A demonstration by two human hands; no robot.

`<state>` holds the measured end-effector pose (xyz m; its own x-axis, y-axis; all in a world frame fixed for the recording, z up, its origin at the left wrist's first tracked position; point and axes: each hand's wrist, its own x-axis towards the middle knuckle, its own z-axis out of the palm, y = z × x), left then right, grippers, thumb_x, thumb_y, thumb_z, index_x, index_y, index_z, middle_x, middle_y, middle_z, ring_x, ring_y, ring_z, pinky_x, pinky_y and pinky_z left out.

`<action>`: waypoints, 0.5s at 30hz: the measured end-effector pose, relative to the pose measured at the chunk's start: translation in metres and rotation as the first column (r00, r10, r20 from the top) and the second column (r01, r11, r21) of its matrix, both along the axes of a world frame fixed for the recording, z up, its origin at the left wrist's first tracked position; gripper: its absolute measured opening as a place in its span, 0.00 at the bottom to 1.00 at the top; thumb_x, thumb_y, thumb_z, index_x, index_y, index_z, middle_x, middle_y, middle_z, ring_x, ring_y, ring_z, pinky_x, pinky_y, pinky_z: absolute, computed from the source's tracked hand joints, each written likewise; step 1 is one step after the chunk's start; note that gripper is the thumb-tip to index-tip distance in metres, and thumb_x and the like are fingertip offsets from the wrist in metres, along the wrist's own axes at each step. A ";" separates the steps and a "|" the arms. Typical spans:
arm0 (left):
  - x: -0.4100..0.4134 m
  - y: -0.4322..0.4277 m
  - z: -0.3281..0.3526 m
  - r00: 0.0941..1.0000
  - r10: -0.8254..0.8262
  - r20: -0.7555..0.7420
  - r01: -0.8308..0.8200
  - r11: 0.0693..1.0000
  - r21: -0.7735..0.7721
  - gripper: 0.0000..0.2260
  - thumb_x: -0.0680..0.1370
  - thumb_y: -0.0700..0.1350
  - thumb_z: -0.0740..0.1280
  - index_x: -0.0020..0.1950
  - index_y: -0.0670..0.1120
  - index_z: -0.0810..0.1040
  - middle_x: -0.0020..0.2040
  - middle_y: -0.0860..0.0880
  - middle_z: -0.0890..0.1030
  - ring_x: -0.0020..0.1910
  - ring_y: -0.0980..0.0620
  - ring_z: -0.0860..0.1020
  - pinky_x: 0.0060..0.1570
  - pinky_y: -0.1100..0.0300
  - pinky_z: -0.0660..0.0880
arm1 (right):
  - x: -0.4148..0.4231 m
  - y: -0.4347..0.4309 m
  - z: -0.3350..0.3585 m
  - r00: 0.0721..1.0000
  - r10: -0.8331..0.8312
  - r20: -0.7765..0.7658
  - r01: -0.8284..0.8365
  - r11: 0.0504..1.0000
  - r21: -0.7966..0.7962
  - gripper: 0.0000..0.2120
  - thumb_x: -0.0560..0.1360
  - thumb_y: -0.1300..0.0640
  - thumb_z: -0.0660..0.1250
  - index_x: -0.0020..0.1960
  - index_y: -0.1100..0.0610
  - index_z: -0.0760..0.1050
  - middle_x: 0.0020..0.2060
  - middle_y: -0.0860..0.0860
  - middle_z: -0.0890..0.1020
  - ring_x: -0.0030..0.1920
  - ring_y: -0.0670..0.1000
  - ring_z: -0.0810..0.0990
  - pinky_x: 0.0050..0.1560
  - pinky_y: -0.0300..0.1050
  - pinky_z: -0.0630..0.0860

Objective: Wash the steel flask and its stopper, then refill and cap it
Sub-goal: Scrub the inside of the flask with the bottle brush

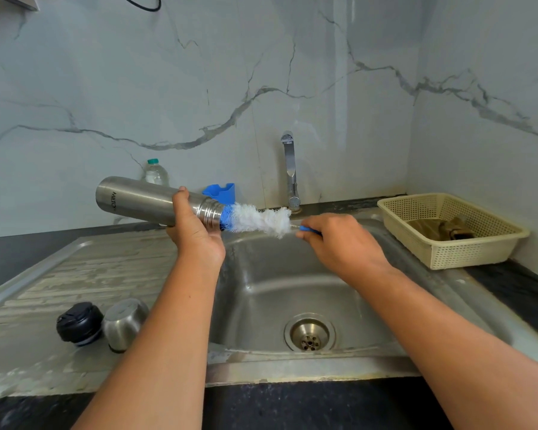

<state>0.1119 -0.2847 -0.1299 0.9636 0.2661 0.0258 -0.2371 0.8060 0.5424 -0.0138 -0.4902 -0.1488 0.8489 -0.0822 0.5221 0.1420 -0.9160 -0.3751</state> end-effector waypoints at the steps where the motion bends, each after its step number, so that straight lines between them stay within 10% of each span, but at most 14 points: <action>1: 0.001 0.001 -0.001 1.000 -0.013 0.003 0.013 1.000 -0.001 0.32 0.70 0.50 0.79 0.70 0.44 0.74 0.62 0.44 0.84 0.53 0.45 0.87 0.50 0.45 0.85 | -0.001 0.000 -0.001 0.999 -0.012 -0.046 0.010 0.999 -0.034 0.14 0.83 0.43 0.62 0.49 0.51 0.79 0.41 0.47 0.79 0.45 0.55 0.77 0.40 0.48 0.74; 9: -0.003 0.004 -0.003 0.990 -0.141 -0.019 0.141 0.990 0.004 0.15 0.74 0.54 0.75 0.53 0.45 0.80 0.43 0.48 0.83 0.38 0.48 0.83 0.41 0.51 0.82 | -0.002 -0.004 -0.001 0.931 0.220 -0.292 -0.140 0.953 0.270 0.24 0.83 0.38 0.57 0.42 0.51 0.82 0.24 0.42 0.73 0.29 0.40 0.72 0.38 0.43 0.68; 15: -0.012 0.001 0.002 0.981 -0.193 0.024 0.193 0.981 -0.016 0.12 0.76 0.53 0.73 0.45 0.44 0.81 0.38 0.48 0.81 0.35 0.49 0.81 0.44 0.56 0.80 | 0.000 -0.012 -0.001 0.869 0.367 -0.331 -0.188 0.866 0.463 0.26 0.82 0.36 0.59 0.39 0.54 0.81 0.27 0.49 0.66 0.25 0.48 0.61 0.28 0.42 0.59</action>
<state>0.0995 -0.2833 -0.1278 0.9961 0.0758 0.0441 -0.0877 0.8477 0.5232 -0.0141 -0.5018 -0.1496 0.9920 0.0622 0.1097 0.1247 -0.6133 -0.7799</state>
